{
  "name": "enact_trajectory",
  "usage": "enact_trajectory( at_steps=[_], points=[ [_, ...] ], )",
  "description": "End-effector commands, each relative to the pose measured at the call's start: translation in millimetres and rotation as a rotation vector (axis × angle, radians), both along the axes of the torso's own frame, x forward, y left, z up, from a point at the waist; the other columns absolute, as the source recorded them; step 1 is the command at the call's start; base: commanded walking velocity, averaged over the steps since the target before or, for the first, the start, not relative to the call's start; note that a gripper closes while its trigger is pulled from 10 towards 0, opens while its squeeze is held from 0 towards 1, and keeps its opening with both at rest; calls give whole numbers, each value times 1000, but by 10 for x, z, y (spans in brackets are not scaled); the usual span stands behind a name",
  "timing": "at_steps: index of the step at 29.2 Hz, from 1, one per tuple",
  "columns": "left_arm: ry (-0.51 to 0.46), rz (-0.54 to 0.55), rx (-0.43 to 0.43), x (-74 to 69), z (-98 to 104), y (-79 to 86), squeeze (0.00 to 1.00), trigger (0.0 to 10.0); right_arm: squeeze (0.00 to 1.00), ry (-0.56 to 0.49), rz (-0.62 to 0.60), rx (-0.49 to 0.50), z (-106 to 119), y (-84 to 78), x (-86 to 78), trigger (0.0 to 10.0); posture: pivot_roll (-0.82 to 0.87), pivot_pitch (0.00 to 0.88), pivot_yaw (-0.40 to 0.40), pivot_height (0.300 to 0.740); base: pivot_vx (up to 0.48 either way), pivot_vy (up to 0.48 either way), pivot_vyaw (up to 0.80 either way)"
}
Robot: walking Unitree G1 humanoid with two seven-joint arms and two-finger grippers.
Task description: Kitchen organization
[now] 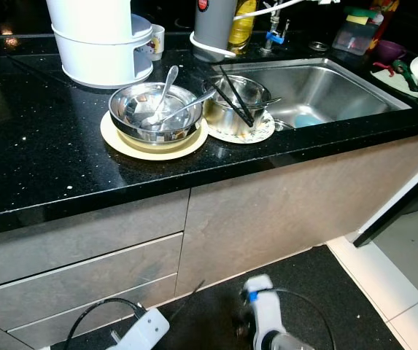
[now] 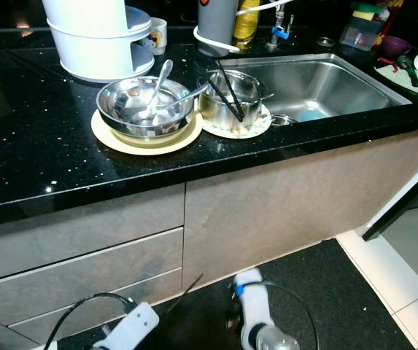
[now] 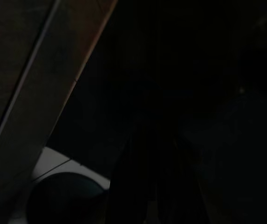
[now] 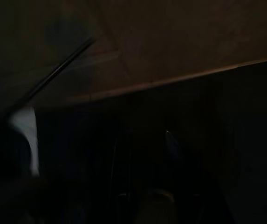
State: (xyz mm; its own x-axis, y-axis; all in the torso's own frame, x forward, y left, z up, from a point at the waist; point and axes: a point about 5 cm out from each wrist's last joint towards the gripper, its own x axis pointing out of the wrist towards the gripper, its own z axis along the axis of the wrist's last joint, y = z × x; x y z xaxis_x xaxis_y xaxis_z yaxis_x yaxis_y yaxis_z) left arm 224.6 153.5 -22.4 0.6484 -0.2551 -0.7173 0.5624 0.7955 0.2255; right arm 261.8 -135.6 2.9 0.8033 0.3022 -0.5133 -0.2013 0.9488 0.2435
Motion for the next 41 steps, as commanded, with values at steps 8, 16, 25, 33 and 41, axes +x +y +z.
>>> enact_trajectory(
  at_steps=[8,16,25,33,41],
  points=[
    [13,53,-202,-46,-30,-159,0,0,1000,327,39,304,-245,165,-258,10000,-64,202,-108,740,0,0,0],
    [93,62,-403,-28,88,-255,0,0,1000,472,-1,602,-178,384,-242,10000,-64,212,-113,740,0,0,0],
    [149,44,-424,-25,129,-215,0,0,400,431,190,501,-124,556,-225,10000,-63,220,-111,740,0,0,0],
    [174,70,-459,-56,141,-184,0,0,0,435,274,418,-175,661,-239,10000,-65,225,-126,740,0,0,0],
    [193,81,-510,-58,175,-199,0,0,0,386,220,423,-163,677,-135,10000,-63,221,-134,740,0,0,0]
  ],
)
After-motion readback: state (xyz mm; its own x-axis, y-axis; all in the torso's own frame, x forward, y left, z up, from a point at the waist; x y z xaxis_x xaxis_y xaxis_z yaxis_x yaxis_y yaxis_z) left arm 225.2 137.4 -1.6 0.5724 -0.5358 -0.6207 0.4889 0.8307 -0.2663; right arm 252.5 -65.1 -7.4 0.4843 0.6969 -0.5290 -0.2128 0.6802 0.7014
